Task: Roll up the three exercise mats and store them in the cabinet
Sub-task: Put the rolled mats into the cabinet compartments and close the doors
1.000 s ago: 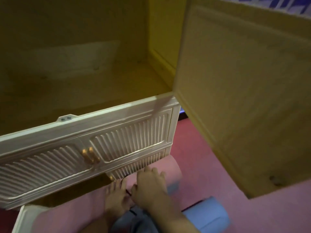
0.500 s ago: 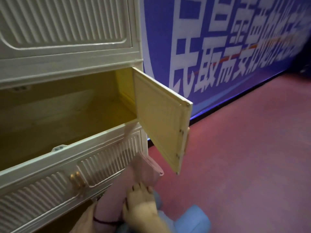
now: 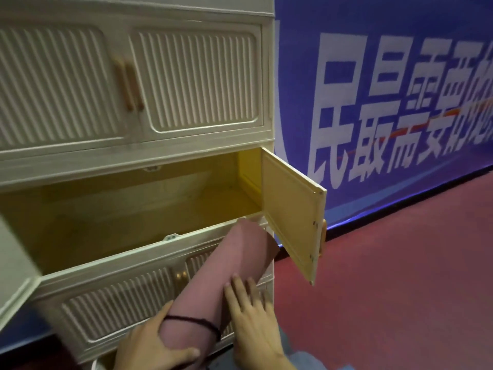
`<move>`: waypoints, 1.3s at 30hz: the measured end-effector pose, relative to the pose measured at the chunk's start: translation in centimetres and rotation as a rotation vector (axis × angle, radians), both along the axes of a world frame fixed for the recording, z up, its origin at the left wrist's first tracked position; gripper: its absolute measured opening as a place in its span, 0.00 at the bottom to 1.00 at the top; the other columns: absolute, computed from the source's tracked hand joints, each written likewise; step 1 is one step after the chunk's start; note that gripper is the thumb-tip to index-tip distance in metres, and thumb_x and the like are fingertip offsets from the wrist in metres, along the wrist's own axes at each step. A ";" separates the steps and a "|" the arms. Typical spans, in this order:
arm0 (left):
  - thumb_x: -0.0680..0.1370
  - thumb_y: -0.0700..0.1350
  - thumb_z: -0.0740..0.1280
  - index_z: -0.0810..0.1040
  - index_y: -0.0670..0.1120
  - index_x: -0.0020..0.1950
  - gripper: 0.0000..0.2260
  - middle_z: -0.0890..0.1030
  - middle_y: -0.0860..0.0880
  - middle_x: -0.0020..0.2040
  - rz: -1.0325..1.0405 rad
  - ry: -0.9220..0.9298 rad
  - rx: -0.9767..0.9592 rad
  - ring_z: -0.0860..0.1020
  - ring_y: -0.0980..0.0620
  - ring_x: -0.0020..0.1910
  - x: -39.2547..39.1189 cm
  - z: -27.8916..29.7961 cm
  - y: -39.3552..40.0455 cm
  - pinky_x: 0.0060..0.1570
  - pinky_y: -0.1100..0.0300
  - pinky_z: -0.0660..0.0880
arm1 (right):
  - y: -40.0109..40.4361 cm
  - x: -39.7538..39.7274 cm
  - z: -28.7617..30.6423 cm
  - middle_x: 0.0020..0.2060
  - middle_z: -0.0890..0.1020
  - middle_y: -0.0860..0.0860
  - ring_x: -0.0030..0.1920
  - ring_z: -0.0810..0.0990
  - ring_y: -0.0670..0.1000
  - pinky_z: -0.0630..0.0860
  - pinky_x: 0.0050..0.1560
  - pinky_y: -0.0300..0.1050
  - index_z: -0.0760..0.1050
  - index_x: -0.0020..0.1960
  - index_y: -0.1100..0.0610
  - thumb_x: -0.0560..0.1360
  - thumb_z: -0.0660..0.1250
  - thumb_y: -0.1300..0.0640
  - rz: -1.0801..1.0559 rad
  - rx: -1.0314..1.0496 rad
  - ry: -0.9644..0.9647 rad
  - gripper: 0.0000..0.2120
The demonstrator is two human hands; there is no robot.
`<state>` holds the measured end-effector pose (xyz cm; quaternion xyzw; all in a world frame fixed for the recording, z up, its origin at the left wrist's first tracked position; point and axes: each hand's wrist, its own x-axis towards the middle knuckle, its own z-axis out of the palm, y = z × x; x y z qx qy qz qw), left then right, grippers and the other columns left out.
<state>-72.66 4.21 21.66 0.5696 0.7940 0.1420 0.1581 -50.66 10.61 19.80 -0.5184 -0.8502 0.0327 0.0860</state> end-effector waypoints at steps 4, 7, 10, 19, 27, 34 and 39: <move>0.46 0.82 0.71 0.61 0.76 0.71 0.53 0.83 0.61 0.53 0.020 0.039 0.088 0.81 0.59 0.54 -0.1 5.6 -1.9 0.52 0.64 0.74 | -0.9 -0.1 4.7 0.76 0.68 0.54 0.69 0.75 0.63 0.79 0.58 0.65 0.66 0.75 0.55 0.42 0.82 0.51 0.072 0.075 -0.005 0.62; 0.44 0.81 0.73 0.73 0.69 0.69 0.53 0.85 0.61 0.49 0.082 0.028 0.135 0.82 0.59 0.47 -1.9 8.3 -1.6 0.50 0.60 0.78 | -0.6 -0.8 7.9 0.79 0.29 0.45 0.81 0.35 0.58 0.49 0.78 0.65 0.26 0.79 0.49 0.71 0.72 0.62 0.181 0.086 -0.003 0.59; 0.44 0.82 0.72 0.78 0.68 0.64 0.48 0.84 0.63 0.46 0.075 0.041 0.190 0.81 0.61 0.44 -2.8 11.4 -0.8 0.47 0.58 0.79 | 0.2 -2.5 10.6 0.76 0.23 0.44 0.79 0.28 0.56 0.42 0.80 0.61 0.20 0.76 0.50 0.74 0.69 0.62 0.127 0.189 0.029 0.58; 0.48 0.79 0.73 0.82 0.56 0.64 0.49 0.85 0.58 0.48 -0.029 0.158 0.106 0.82 0.58 0.42 -5.0 18.7 4.9 0.43 0.57 0.82 | 4.5 -7.2 14.9 0.77 0.26 0.57 0.78 0.27 0.60 0.38 0.77 0.69 0.21 0.77 0.55 0.76 0.71 0.54 0.120 0.338 -0.125 0.59; 0.53 0.82 0.68 0.83 0.51 0.61 0.47 0.85 0.52 0.51 -0.074 0.445 0.113 0.81 0.49 0.46 -5.8 19.3 9.2 0.43 0.56 0.76 | 10.0 -11.3 15.5 0.82 0.53 0.57 0.81 0.50 0.60 0.55 0.78 0.63 0.41 0.83 0.51 0.69 0.77 0.53 0.452 0.413 -0.214 0.57; 0.59 0.83 0.66 0.66 0.48 0.76 0.56 0.79 0.48 0.67 -0.050 0.323 -0.092 0.79 0.46 0.57 -8.1 16.9 8.0 0.53 0.51 0.78 | 12.8 -13.3 14.0 0.67 0.71 0.54 0.66 0.69 0.58 0.71 0.57 0.60 0.62 0.76 0.56 0.56 0.80 0.46 0.475 0.465 -0.294 0.54; 0.50 0.84 0.68 0.66 0.48 0.77 0.64 0.79 0.51 0.63 0.048 0.187 -0.264 0.81 0.49 0.54 -11.1 16.5 4.3 0.52 0.51 0.82 | 13.7 -13.5 14.6 0.65 0.71 0.53 0.66 0.69 0.58 0.71 0.54 0.58 0.63 0.75 0.55 0.55 0.79 0.43 0.535 0.506 -0.314 0.53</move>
